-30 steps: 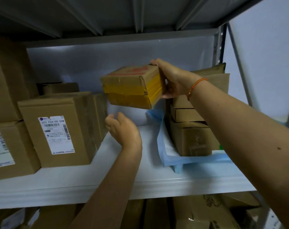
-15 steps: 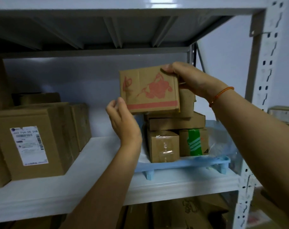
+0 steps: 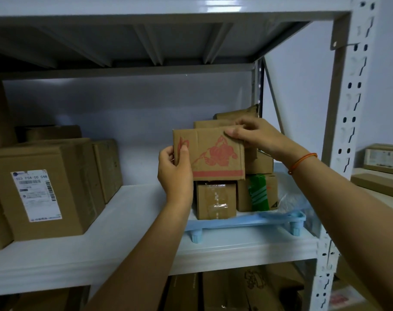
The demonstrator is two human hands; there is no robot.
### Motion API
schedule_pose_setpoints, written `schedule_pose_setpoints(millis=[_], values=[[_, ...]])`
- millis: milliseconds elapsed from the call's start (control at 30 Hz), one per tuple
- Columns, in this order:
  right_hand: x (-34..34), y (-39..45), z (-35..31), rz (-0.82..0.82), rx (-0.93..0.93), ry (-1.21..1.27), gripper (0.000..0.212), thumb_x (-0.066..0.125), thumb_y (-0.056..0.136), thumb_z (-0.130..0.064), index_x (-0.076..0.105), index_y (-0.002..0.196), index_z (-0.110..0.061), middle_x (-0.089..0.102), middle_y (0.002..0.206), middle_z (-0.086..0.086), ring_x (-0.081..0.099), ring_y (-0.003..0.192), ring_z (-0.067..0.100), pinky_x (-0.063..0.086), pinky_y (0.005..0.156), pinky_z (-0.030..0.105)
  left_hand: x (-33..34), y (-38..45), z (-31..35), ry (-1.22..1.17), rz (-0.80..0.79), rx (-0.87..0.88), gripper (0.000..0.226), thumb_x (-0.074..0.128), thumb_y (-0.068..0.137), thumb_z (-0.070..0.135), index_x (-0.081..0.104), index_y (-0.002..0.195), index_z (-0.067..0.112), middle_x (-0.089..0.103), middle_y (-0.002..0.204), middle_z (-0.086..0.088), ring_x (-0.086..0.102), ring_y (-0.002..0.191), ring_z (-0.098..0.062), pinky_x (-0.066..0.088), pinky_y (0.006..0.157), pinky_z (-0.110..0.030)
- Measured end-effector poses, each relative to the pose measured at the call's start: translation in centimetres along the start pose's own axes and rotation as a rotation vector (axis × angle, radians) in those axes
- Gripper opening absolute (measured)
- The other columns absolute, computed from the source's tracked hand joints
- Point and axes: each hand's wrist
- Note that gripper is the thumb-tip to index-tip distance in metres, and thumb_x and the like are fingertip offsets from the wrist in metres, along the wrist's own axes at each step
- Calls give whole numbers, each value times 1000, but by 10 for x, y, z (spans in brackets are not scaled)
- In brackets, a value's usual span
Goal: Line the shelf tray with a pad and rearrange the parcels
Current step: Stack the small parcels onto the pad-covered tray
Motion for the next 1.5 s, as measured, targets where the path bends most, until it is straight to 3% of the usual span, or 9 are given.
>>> schedule_pose_setpoints(millis=[133,200,367,533,767,900,1100,1333,1500], values=[[2,-6,7,74,-39,-13,64,68,68,-65,59,106,-14,65,105,12,66,96,24,54,88,44,-2,1,-7,39,-5,40,4,53,96,28,54,99,27,58,91,16,60,85,-3,47,69,-16],[3,-8,9,113,-42,-24,68,68,61,-71,55,102,-18,65,106,9,65,96,24,54,83,40,-2,1,-11,60,-13,55,6,50,98,28,53,103,27,57,92,18,59,85,0,46,67,-14],[3,-7,15,234,-61,-92,58,74,69,-61,56,101,-17,65,103,4,63,93,23,55,82,41,2,-1,-19,78,-13,74,12,46,99,27,54,108,24,58,95,15,59,87,0,48,69,-15],[4,-11,12,291,-59,-230,77,60,56,-83,58,106,-24,63,106,-5,61,91,15,56,80,41,5,-4,-20,105,-40,71,8,48,98,29,51,106,29,57,96,17,59,85,1,43,59,-3],[9,-12,18,349,-113,-248,60,58,71,-76,56,101,-24,51,100,-7,53,83,8,52,77,33,7,-6,-28,119,-33,52,20,57,91,35,51,108,26,59,110,3,61,96,-12,52,73,-26],[9,-13,17,381,-108,-236,60,48,70,-75,58,100,-24,47,94,-14,50,80,2,48,76,30,7,-5,-31,105,-6,25,30,53,93,37,50,118,20,59,116,0,60,99,-12,49,75,-22],[10,-11,14,456,-105,-230,46,52,81,-65,59,98,-22,52,101,-4,50,78,-1,45,75,27,8,-4,-28,103,41,8,41,44,90,49,48,118,19,59,119,-5,59,107,-19,51,92,-45],[18,-7,-5,720,-101,-463,31,54,91,-45,64,95,-16,57,97,2,52,95,20,33,71,28,5,-7,-10,83,137,-25,31,43,98,32,44,120,10,51,126,-10,54,113,-23,46,86,-32],[38,-1,-29,777,-229,-701,31,48,88,-36,67,92,-12,63,90,10,52,92,33,40,70,41,3,-10,0,108,212,-29,29,41,99,24,45,122,7,49,129,-10,51,112,-23,36,79,-25]])
Point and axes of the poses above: each hand's wrist, its own y-axis towards the middle knuckle, its own x-axis out of the palm, z = x × y
